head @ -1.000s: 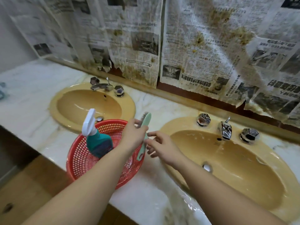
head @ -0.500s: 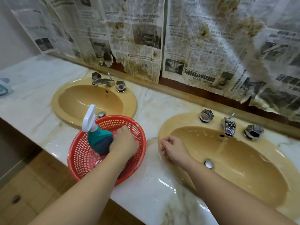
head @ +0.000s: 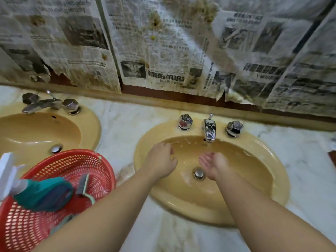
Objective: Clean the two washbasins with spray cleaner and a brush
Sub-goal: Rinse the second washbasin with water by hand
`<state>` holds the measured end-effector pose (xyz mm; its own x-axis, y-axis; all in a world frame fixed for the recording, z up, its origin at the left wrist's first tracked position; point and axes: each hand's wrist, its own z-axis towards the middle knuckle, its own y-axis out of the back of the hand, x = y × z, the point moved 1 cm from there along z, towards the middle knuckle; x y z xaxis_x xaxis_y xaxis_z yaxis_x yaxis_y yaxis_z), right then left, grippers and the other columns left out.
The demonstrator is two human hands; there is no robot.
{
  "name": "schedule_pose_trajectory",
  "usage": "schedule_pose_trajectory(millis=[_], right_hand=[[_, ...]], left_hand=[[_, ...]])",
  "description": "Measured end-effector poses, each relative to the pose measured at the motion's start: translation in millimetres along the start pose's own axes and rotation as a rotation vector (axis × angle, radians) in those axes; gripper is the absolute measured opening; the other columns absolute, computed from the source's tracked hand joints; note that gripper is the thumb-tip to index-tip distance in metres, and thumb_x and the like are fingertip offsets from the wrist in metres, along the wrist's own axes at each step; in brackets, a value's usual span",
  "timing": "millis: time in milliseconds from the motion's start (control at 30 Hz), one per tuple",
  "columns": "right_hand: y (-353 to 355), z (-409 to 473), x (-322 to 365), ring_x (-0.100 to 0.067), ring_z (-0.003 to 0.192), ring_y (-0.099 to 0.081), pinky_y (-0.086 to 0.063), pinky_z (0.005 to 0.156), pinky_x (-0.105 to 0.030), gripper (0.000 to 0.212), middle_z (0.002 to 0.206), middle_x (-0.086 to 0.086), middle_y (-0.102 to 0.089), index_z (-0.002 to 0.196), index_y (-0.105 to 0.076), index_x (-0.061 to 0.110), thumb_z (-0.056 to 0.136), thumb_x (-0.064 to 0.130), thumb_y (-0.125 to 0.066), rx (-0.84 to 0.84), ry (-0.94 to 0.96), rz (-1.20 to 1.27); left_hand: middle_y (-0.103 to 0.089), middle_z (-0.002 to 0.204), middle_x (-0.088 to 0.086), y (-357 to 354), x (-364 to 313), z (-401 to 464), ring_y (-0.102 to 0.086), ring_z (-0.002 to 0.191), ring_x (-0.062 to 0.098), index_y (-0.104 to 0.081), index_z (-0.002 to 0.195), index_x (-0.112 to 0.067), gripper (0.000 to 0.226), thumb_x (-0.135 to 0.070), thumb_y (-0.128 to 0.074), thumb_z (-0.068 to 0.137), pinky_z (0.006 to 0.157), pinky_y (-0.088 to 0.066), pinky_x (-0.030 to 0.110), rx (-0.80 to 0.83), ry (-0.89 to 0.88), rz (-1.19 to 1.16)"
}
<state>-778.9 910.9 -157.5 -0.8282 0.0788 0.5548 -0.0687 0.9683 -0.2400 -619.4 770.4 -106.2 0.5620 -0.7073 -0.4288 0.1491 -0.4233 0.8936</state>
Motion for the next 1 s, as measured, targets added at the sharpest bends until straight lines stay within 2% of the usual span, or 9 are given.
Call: schedule_pose_trajectory(millis=[200, 333, 367, 433, 567, 667, 767, 833, 1000], right_hand=[[-18, 9, 7, -0.035, 0.132, -0.054, -0.04, 0.116, -0.044, 0.038, 0.133, -0.024, -0.06, 0.134, -0.05, -0.004, 0.105, 0.003, -0.027, 0.028, -0.056, 0.229], [-23, 16, -3, -0.027, 0.092, -0.065, -0.051, 0.083, -0.033, 0.036, 0.103, -0.015, -0.067, 0.126, -0.058, 0.003, 0.103, 0.008, -0.031, -0.122, -0.053, 0.244], [-23, 18, -5, -0.026, 0.094, -0.064, -0.05, 0.084, -0.033, 0.039, 0.106, -0.016, -0.068, 0.13, -0.057, 0.0, 0.104, 0.011, -0.031, -0.117, -0.046, 0.26], [-22, 17, -11, -0.031, 0.121, -0.06, -0.045, 0.102, -0.038, 0.043, 0.131, -0.022, -0.063, 0.137, -0.052, -0.004, 0.11, 0.02, -0.029, 0.011, -0.071, 0.264], [-15, 19, -11, -0.036, 0.129, -0.057, -0.043, 0.107, -0.042, 0.043, 0.132, -0.023, -0.062, 0.144, -0.043, -0.002, 0.11, 0.016, -0.027, -0.045, -0.052, 0.328], [-12, 18, -11, -0.032, 0.12, -0.063, -0.05, 0.098, -0.038, 0.046, 0.127, -0.022, -0.067, 0.138, -0.052, -0.004, 0.111, 0.023, -0.026, 0.067, -0.104, 0.304], [-10, 20, -6, -0.033, 0.106, -0.069, -0.057, 0.082, -0.04, 0.037, 0.122, -0.024, -0.069, 0.123, -0.056, -0.004, 0.111, 0.022, -0.033, 0.063, -0.101, 0.308], [-7, 24, -1, -0.035, 0.114, -0.066, -0.053, 0.096, -0.042, 0.032, 0.127, -0.025, -0.066, 0.123, -0.055, -0.002, 0.111, 0.019, -0.035, -0.036, -0.048, 0.323], [-17, 11, -11, -0.033, 0.116, -0.067, -0.052, 0.102, -0.043, 0.044, 0.124, -0.024, -0.069, 0.13, -0.058, -0.005, 0.112, 0.029, -0.035, 0.248, -0.184, 0.109]], left_hand=[[-0.055, 0.13, 0.01, -47, -5, 41, -0.047, 0.126, 0.029, -0.058, 0.129, -0.014, 0.039, -0.031, -0.057, 0.093, 0.103, -0.043, 0.039, 0.368, -0.206, 0.26], [-0.053, 0.134, 0.011, -69, 4, 68, -0.046, 0.13, 0.03, -0.056, 0.133, -0.011, 0.039, -0.02, -0.053, 0.095, 0.105, -0.044, 0.041, 0.518, -0.388, 0.527], [-0.054, 0.135, 0.01, -73, 4, 76, -0.046, 0.131, 0.03, -0.057, 0.132, -0.011, 0.037, -0.017, -0.053, 0.096, 0.108, -0.043, 0.042, 0.52, -0.478, 0.599], [-0.055, 0.14, 0.012, -80, 1, 89, -0.042, 0.139, 0.032, -0.059, 0.133, -0.008, 0.037, -0.011, -0.052, 0.097, 0.122, -0.026, 0.042, 0.471, -0.707, 0.741], [-0.024, 0.167, 0.009, -82, -7, 115, -0.003, 0.157, 0.027, -0.042, 0.152, -0.011, 0.048, -0.021, -0.039, 0.106, 0.123, 0.014, 0.046, 0.289, -0.981, 0.898], [-0.004, 0.17, 0.007, -77, 6, 118, 0.012, 0.156, 0.024, -0.021, 0.159, -0.012, 0.057, -0.032, -0.03, 0.107, 0.114, 0.027, 0.047, 0.273, -0.965, 1.094], [0.009, 0.17, 0.007, -94, 38, 95, 0.016, 0.156, 0.021, -0.002, 0.163, -0.015, 0.068, -0.048, -0.022, 0.107, 0.115, 0.029, 0.043, 0.565, -0.926, 1.168], [0.015, 0.169, 0.008, -100, 49, 85, 0.018, 0.155, 0.02, 0.007, 0.162, -0.016, 0.074, -0.055, -0.021, 0.105, 0.115, 0.029, 0.039, 0.69, -0.905, 1.104], [0.003, 0.169, 0.009, -87, 35, 105, 0.02, 0.154, 0.026, -0.011, 0.16, -0.012, 0.064, -0.043, -0.021, 0.106, 0.121, 0.022, 0.048, 0.306, -0.869, 1.02]])
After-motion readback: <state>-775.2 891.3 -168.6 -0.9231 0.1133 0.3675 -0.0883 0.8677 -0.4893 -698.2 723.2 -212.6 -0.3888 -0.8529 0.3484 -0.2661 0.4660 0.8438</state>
